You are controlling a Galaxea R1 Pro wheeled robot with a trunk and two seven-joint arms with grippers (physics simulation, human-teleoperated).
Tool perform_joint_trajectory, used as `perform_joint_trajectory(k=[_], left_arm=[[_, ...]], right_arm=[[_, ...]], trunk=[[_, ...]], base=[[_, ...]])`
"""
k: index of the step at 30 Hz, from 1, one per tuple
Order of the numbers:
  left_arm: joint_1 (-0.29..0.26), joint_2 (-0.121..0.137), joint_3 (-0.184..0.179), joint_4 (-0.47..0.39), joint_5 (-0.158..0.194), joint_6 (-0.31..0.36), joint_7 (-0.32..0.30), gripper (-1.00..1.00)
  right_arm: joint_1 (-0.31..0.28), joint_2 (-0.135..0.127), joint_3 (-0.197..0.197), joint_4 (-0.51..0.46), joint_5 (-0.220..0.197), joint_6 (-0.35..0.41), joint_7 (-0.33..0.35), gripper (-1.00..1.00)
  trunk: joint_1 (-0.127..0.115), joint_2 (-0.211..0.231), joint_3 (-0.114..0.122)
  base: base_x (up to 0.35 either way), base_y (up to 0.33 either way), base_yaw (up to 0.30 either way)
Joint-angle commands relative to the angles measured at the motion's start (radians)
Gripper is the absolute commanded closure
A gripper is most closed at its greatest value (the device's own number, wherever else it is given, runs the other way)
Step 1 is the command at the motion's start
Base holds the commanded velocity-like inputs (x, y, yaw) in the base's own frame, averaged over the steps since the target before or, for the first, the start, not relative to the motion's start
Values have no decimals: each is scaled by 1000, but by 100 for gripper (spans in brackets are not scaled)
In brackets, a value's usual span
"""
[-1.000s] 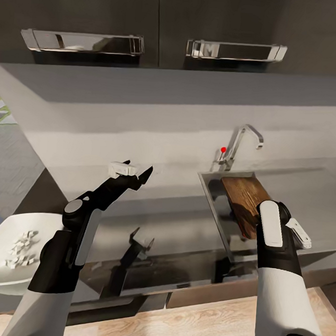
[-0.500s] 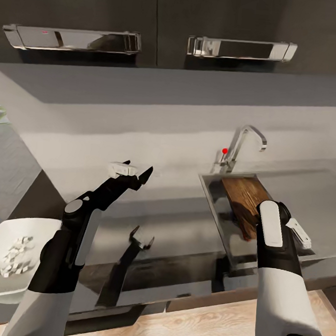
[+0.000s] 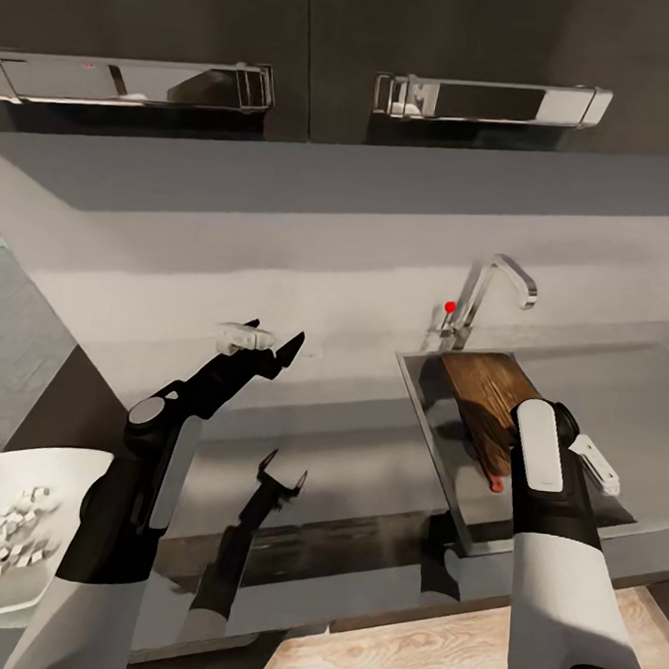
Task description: In the kitchen, take the Vidalia onion out of the sink, dice it on the chopping board with the paring knife, put the diced onion into the bowl on the countertop, then place both the paring knife and the chopping board into the sink.
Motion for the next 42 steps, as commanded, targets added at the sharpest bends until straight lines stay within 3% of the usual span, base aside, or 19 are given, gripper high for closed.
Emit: perform_joint_trajectory(k=[1,16,42], left_arm=[[-1,0,1,-1,10,9,-1,-100],[-1,0,1,-1,10,9,-1,-100],[-1,0,1,-1,10,9,-1,-100]], right_arm=[[-1,1,-2,-1,-3,10,-5,100],[-1,1,-2,-1,-3,10,-5,100],[-1,1,-2,-1,-3,10,-3,100]], trunk=[[1,-2,-2],[1,-2,-4],[1,-2,-44]], base=[[23,0,0],[2,0,0],[0,0,0]])
